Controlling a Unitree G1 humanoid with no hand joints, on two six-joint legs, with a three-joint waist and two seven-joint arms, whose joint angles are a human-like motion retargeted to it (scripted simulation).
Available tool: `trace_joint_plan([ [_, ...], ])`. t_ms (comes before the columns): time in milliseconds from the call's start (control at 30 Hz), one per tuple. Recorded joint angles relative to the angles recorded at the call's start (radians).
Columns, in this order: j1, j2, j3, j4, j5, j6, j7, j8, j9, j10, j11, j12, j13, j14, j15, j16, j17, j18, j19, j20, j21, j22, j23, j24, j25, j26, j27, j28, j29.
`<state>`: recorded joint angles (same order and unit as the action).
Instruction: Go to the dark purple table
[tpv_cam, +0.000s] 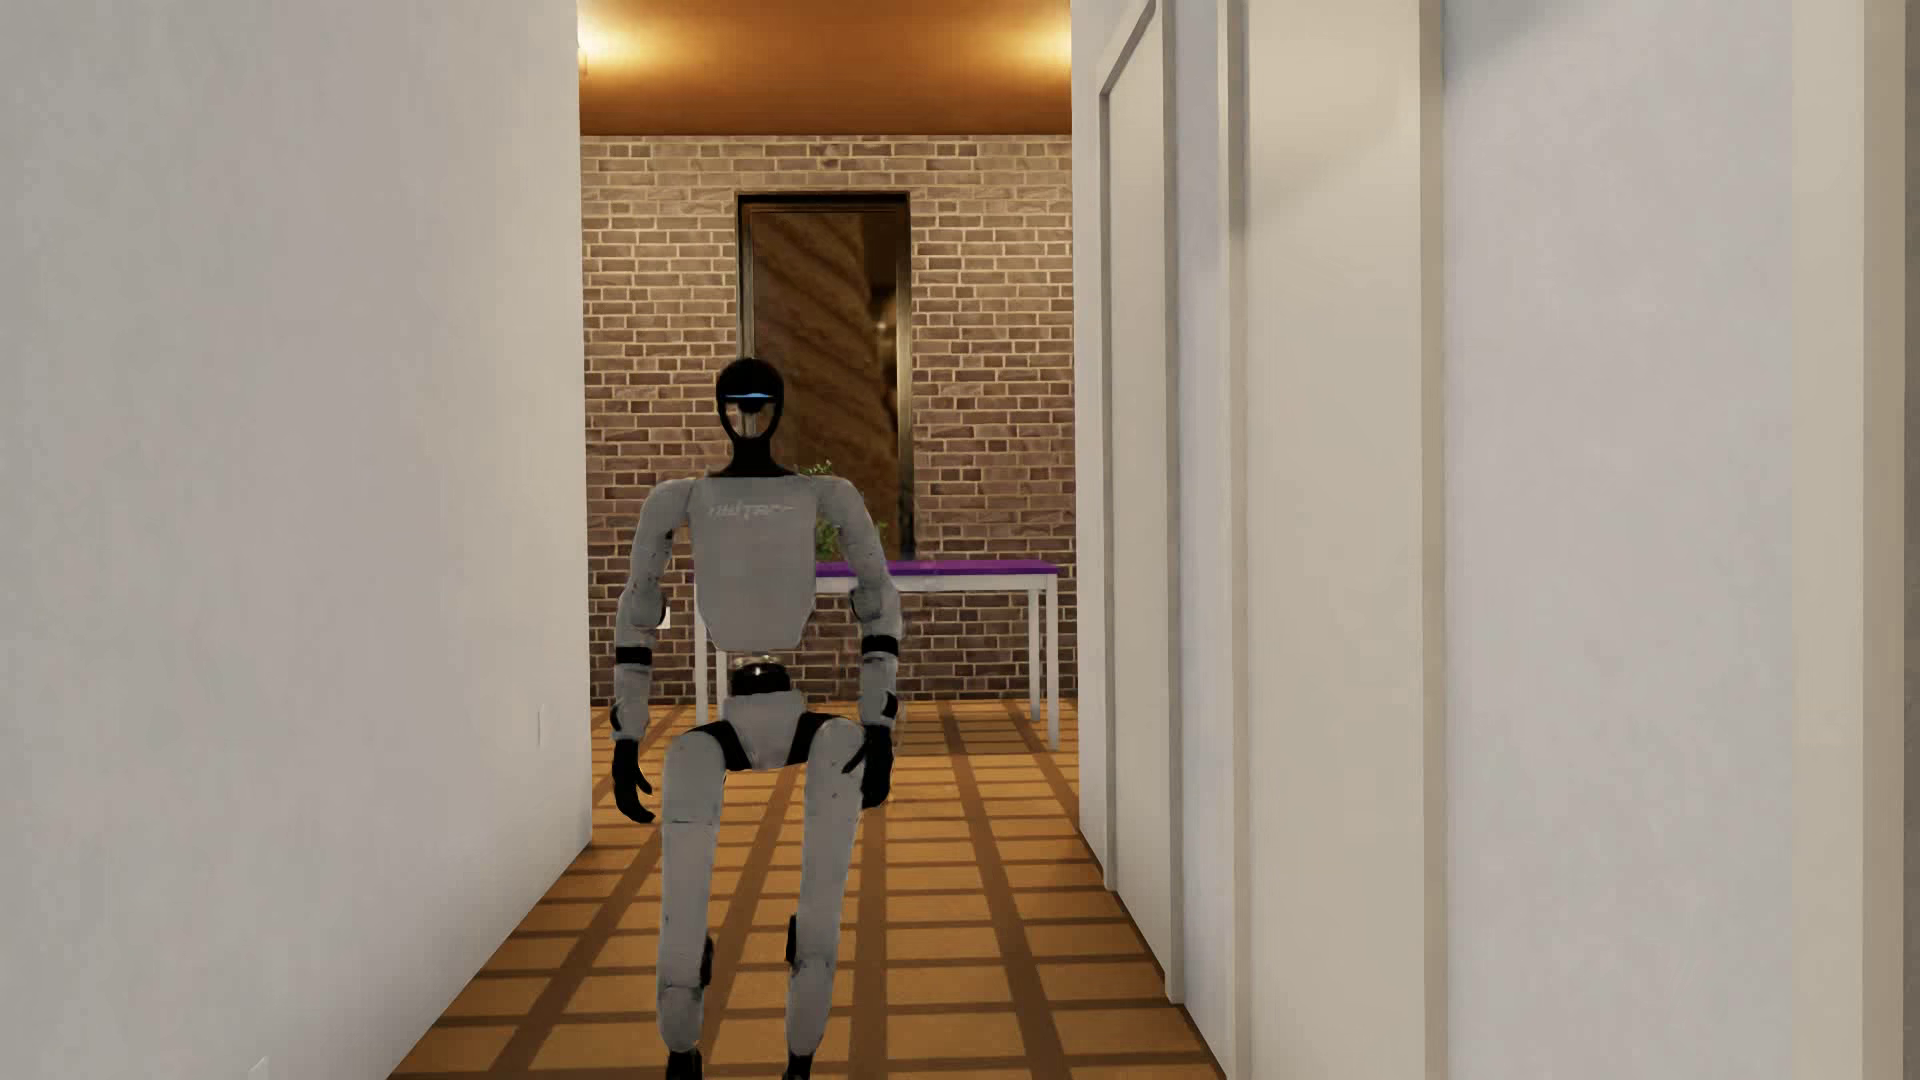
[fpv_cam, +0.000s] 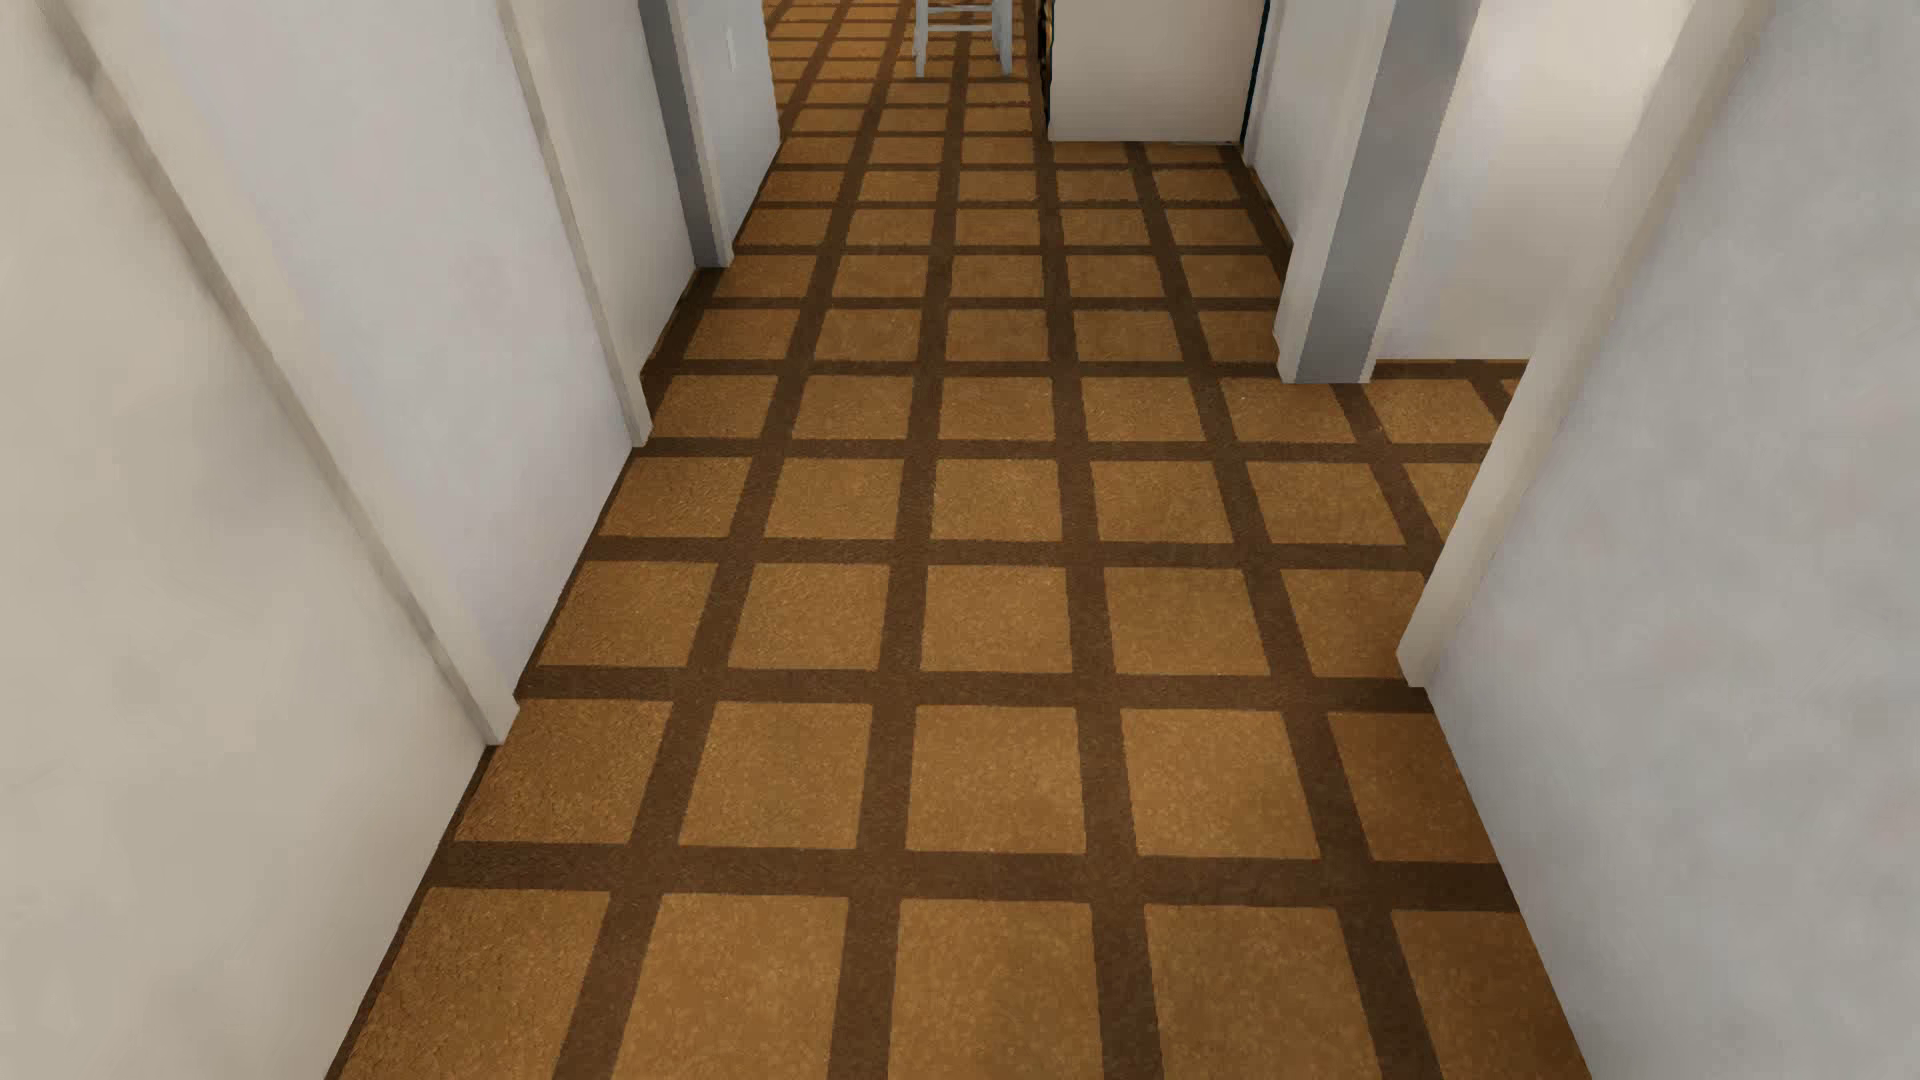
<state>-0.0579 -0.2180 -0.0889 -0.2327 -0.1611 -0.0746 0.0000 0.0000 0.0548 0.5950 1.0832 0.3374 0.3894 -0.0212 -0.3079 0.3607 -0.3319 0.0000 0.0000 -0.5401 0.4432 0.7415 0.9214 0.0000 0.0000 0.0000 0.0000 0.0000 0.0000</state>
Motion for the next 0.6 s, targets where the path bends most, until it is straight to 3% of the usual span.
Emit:
trace_joint_plan([
  [67,0.082,-0.076,-0.071,0.014,-0.010,0.011,0.000,0.000,-0.017,0.008,-0.328,-0.023,0.070,-0.098,0.078,0.020,0.003,0.000,0.000,0.096,0.002,-0.159,0.019,0.000,0.000,0.000,0.000,0.000,0.000],
  [133,0.132,-0.130,-0.109,0.034,-0.050,-0.004,0.000,0.000,-0.043,0.041,-0.575,-0.046,0.137,-0.185,0.117,0.029,0.017,0.000,0.000,0.184,-0.008,-0.268,0.010,0.000,0.000,0.000,0.000,0.000,0.000],
  [233,0.244,-0.143,-0.162,0.140,-0.102,-0.014,0.000,0.000,-0.055,0.098,-0.568,-0.054,0.212,-0.261,0.121,0.031,0.025,0.000,0.000,0.235,0.041,-0.315,-0.019,0.000,0.000,0.000,0.000,0.000,0.000],
  [300,0.271,-0.188,-0.187,0.223,-0.102,-0.013,0.000,0.000,-0.078,0.153,-0.410,-0.019,0.206,-0.224,0.299,0.010,0.029,0.000,0.000,0.250,0.084,-0.270,0.003,0.000,0.000,0.000,0.000,0.000,0.000],
  [333,0.266,-0.196,-0.180,0.265,-0.092,0.000,0.000,0.000,-0.075,0.204,-0.325,-0.007,0.183,-0.177,0.334,-0.015,0.034,0.000,0.000,0.264,0.092,-0.207,0.033,0.000,0.000,0.000,0.000,0.000,0.000],
  [467,0.134,-0.100,-0.146,0.312,-0.070,0.006,0.000,0.000,-0.028,0.337,-0.253,-0.043,0.058,0.186,0.172,-0.027,0.003,0.000,0.000,0.070,0.052,0.119,-0.018,0.000,0.000,0.000,0.000,0.000,0.000],
  [600,0.012,0.007,-0.076,0.318,-0.062,0.012,0.000,0.000,-0.018,0.271,-0.307,0.046,0.006,0.538,0.095,0.014,-0.067,0.000,0.000,0.081,-0.111,0.159,-0.190,0.000,0.000,0.000,0.000,0.000,0.000],
])
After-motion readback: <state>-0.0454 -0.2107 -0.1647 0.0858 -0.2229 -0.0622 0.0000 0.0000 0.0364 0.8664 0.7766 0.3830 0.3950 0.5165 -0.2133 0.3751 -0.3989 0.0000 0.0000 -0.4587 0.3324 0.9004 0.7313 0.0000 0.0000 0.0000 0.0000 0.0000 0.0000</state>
